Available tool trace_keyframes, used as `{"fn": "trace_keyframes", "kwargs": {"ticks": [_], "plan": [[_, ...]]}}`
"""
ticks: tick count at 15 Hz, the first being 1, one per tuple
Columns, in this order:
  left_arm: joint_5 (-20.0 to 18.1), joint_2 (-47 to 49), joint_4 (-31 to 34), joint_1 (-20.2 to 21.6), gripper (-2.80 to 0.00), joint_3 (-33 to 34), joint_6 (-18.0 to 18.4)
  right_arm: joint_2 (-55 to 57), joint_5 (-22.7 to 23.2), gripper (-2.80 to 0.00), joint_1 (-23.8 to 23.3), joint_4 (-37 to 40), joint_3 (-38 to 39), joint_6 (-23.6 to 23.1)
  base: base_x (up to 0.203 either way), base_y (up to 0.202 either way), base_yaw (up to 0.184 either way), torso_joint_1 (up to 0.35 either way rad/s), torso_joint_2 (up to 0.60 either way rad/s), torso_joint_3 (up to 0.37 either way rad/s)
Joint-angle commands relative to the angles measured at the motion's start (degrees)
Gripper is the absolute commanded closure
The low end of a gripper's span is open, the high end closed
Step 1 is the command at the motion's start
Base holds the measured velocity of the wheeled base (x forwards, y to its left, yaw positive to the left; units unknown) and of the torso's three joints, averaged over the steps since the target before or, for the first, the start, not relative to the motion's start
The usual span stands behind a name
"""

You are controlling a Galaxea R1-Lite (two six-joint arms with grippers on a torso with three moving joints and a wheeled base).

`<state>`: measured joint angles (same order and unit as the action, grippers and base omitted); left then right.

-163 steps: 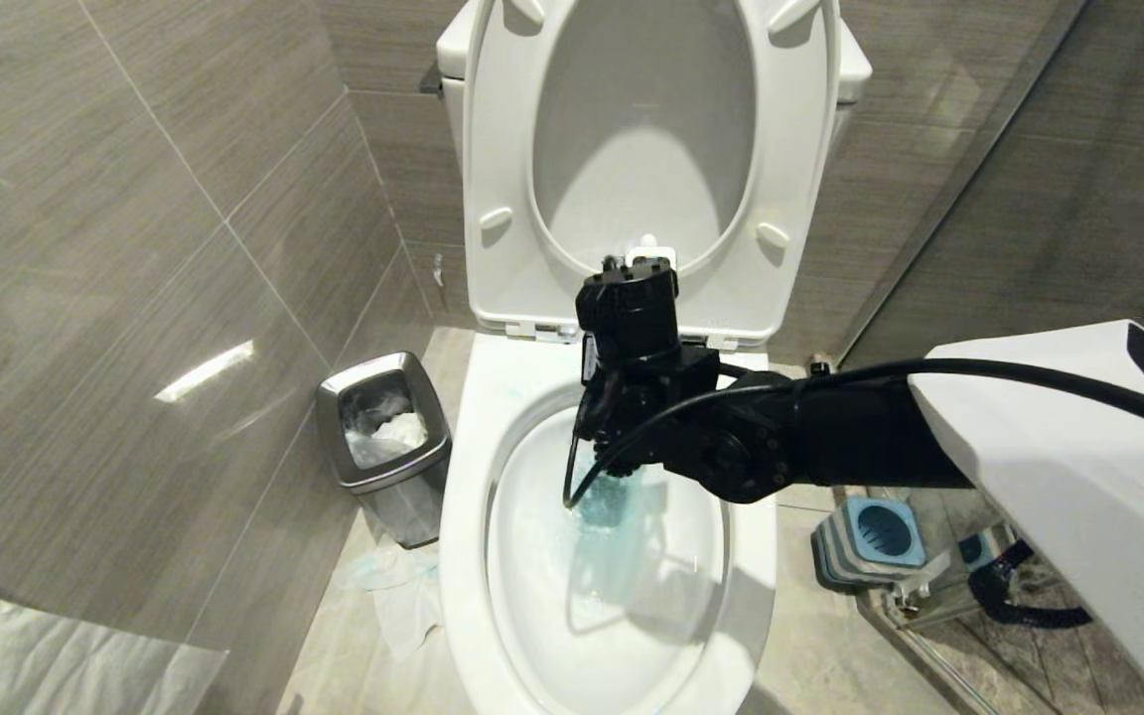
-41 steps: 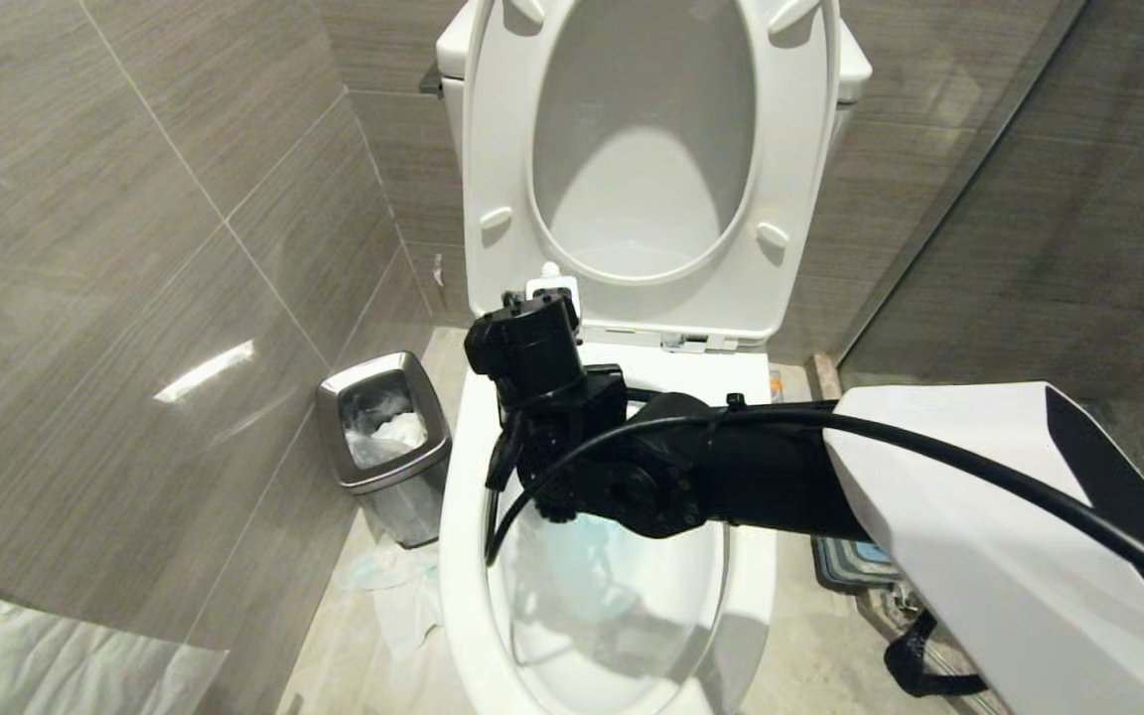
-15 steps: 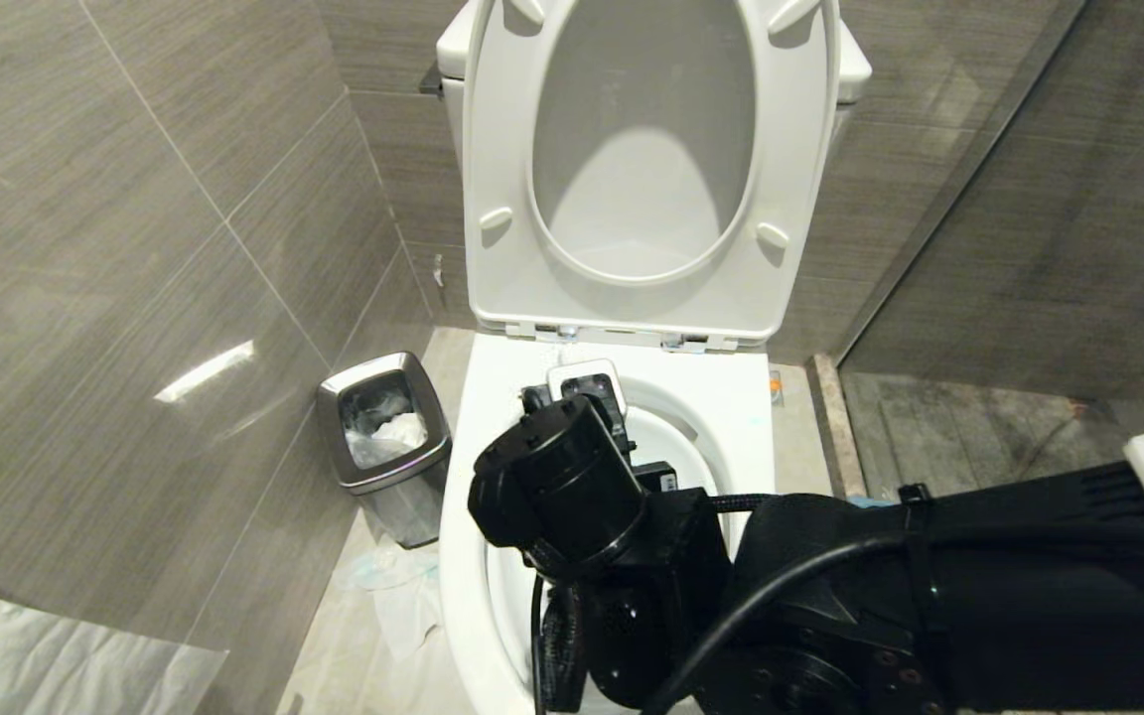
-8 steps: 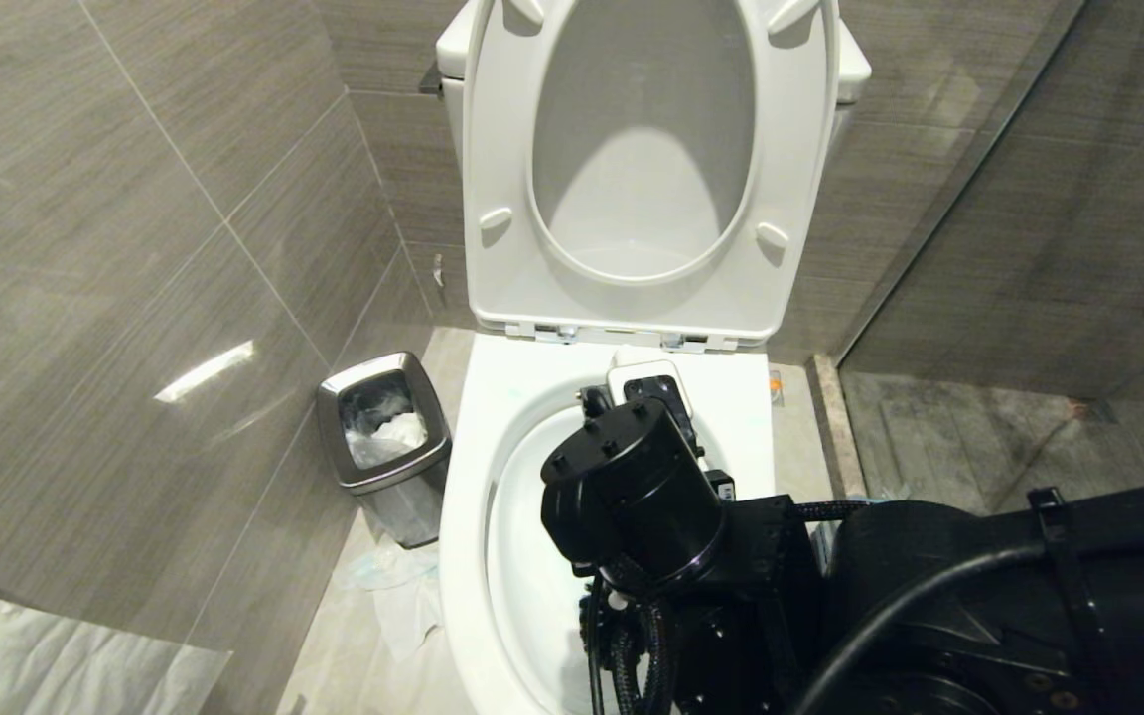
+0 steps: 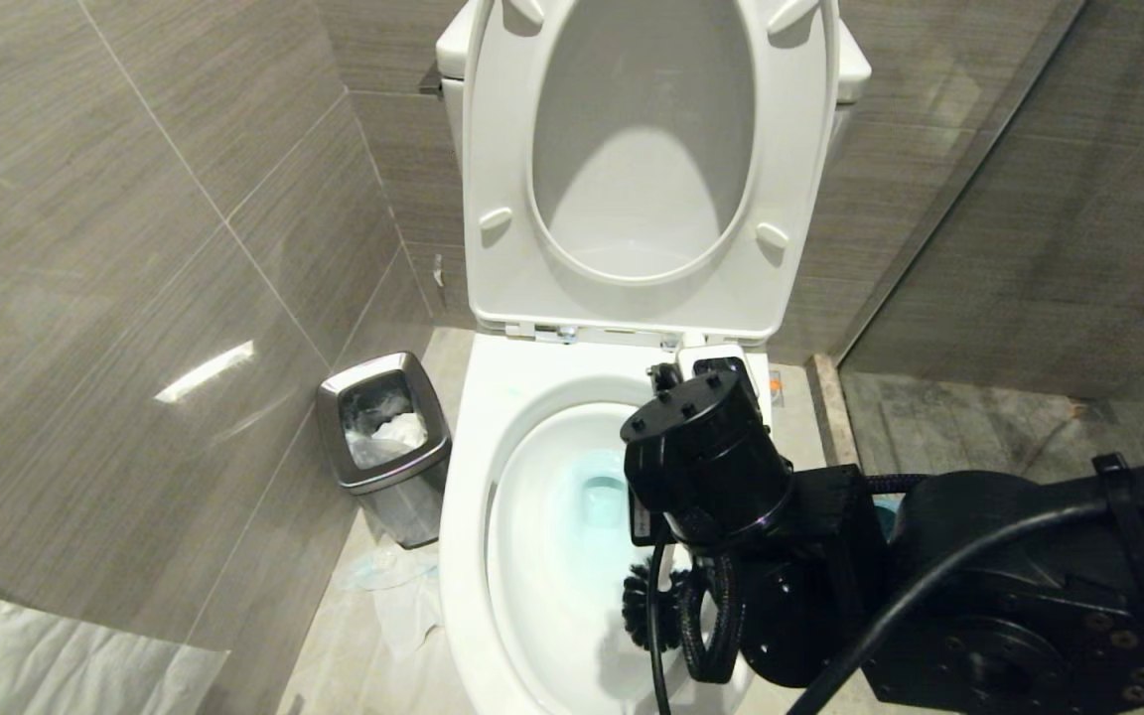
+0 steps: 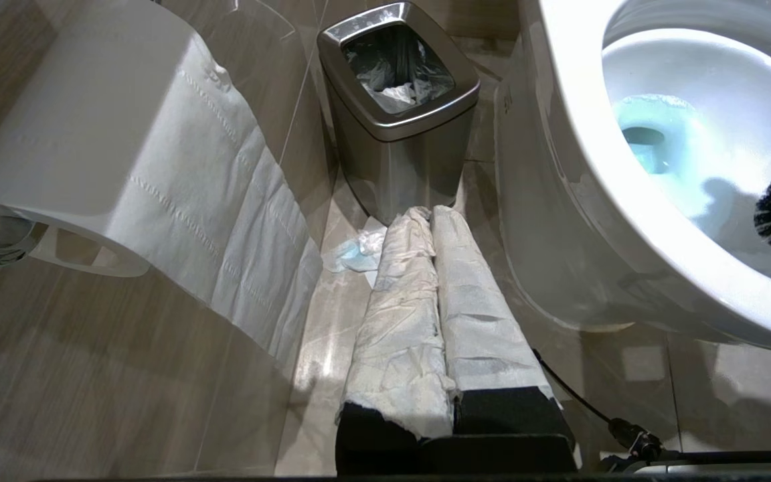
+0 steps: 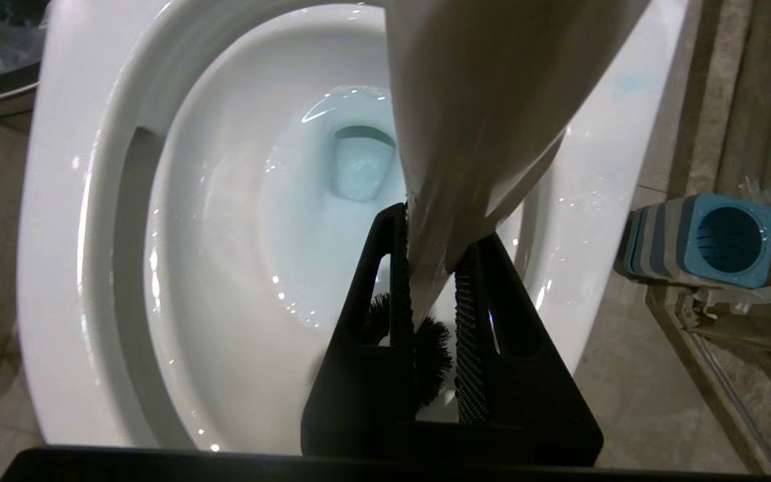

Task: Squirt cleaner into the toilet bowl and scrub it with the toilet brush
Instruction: Scrub the toilet bowl

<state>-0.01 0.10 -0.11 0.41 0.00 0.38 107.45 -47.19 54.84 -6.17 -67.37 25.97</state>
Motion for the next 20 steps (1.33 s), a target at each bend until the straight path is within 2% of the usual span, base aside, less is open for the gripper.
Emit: {"fn": "trace_keyframes", "kwargs": {"ticks": [1,5,10,16,20], "plan": [[0.0,0.0,-0.1,0.0,0.0,0.0,0.0,0.0,-0.2,0.0,-2.3,-1.2,0.0,0.0,0.0,0.0,0.0,0.0,0.0,0.0],[0.0,0.0,-0.1,0.0,0.0,0.0,0.0,0.7,-0.2,0.0,-5.6,-2.3,-0.8,-0.3,0.0,0.0,0.0,0.0,0.0,0.0],[0.0,0.0,0.0,0.0,0.0,0.0,0.0,3.0,-0.2,0.0,-7.3,-2.9,-3.6,-1.1,0.0,0.0,0.0,0.0,0.0,0.0],[0.1,0.0,-0.1,0.0,0.0,-0.1,0.0,10.0,-0.2,0.0,-10.5,-14.7,-7.6,-10.2,0.0,0.0,0.0,0.0,0.0,0.0],[0.0,0.0,-0.1,0.0,0.0,0.0,0.0,13.7,-0.1,0.0,-11.1,-17.4,-11.1,-10.9,0.0,0.0,0.0,0.0,0.0,0.0]]}}
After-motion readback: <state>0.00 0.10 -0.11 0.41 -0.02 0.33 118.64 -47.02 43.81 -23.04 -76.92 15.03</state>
